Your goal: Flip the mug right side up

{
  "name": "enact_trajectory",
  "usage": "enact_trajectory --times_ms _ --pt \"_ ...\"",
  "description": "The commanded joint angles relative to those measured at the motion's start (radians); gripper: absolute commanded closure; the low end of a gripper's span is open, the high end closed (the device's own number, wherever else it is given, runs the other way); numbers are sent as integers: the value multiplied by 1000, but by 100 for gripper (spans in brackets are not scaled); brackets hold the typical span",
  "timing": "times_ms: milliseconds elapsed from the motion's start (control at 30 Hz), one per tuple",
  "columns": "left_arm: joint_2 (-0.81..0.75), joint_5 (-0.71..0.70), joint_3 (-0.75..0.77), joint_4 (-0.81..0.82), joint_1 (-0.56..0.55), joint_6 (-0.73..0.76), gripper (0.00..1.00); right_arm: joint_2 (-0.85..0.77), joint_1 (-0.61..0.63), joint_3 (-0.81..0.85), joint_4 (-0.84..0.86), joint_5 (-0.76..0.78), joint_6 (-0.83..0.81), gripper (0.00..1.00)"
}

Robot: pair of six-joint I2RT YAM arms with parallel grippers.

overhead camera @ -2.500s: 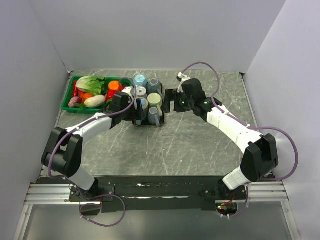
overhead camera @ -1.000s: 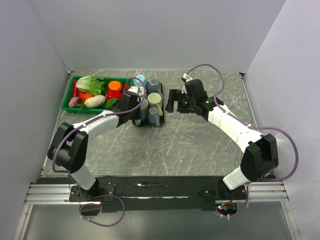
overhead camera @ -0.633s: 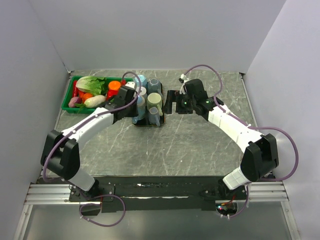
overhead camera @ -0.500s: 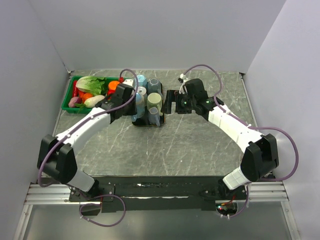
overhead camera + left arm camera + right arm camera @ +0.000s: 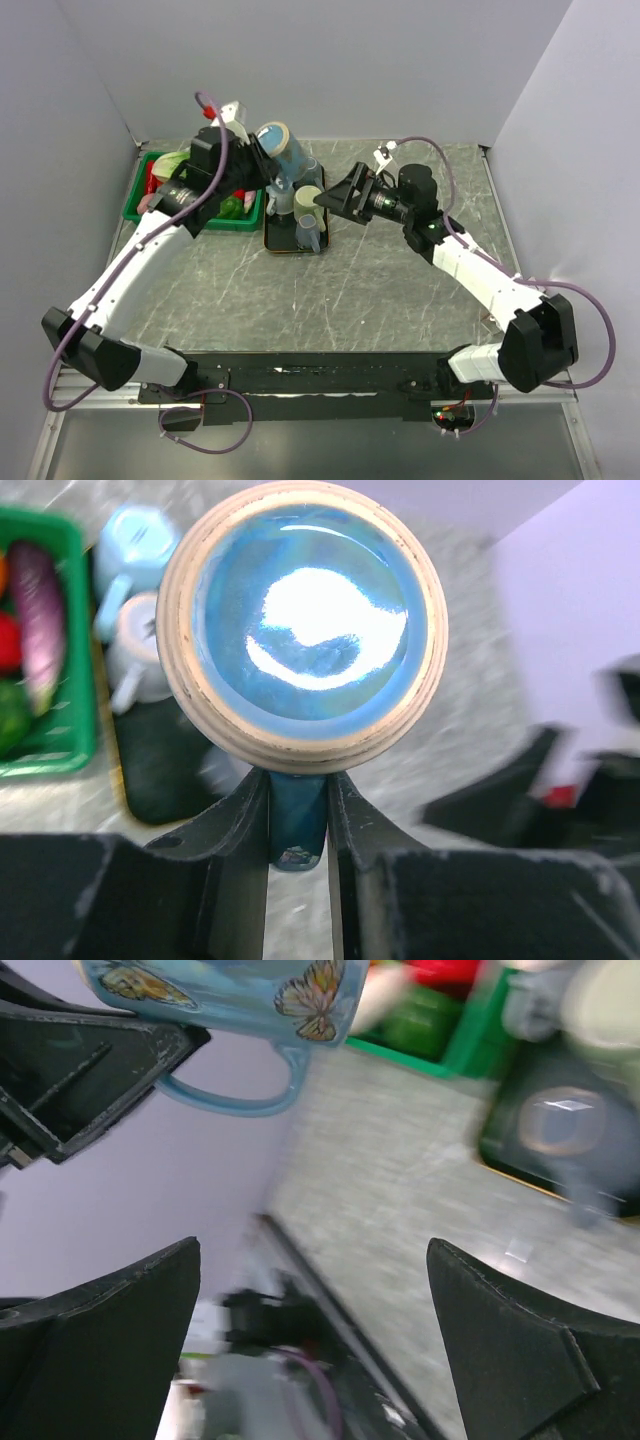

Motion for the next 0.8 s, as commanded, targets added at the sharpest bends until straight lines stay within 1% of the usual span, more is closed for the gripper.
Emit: enact_trajectory --times_ms 0,33,67,167,333,433,533,600,733,767 --pt "-76 93 99 184 4 -151 99 47 -3 -50 461 -123 335 0" --pt "-83 108 102 195 5 -172 99 62 -4 -53 568 -137 407 0" --pt "-84 118 104 207 5 -212 99 76 -3 -55 612 -140 432 0" --pt "-81 164 127 239 5 -270 99 99 0 -55 716 -136 464 0" --pt "-77 262 135 307 7 -343 99 78 5 -27 696 -121 420 0" --pt "-80 300 116 350 7 -413 99 64 3 -13 621 -68 421 0" --pt "-83 308 99 376 7 -439 99 78 5 -10 689 -61 474 0" --pt "-89 316 69 425 5 -450 99 93 9 -7 722 -50 501 0" --pt "-103 331 35 476 5 -470 99 115 20 -7 863 -33 590 0" --pt "-106 334 27 486 5 -471 99 127 20 6 876 -35 600 0"
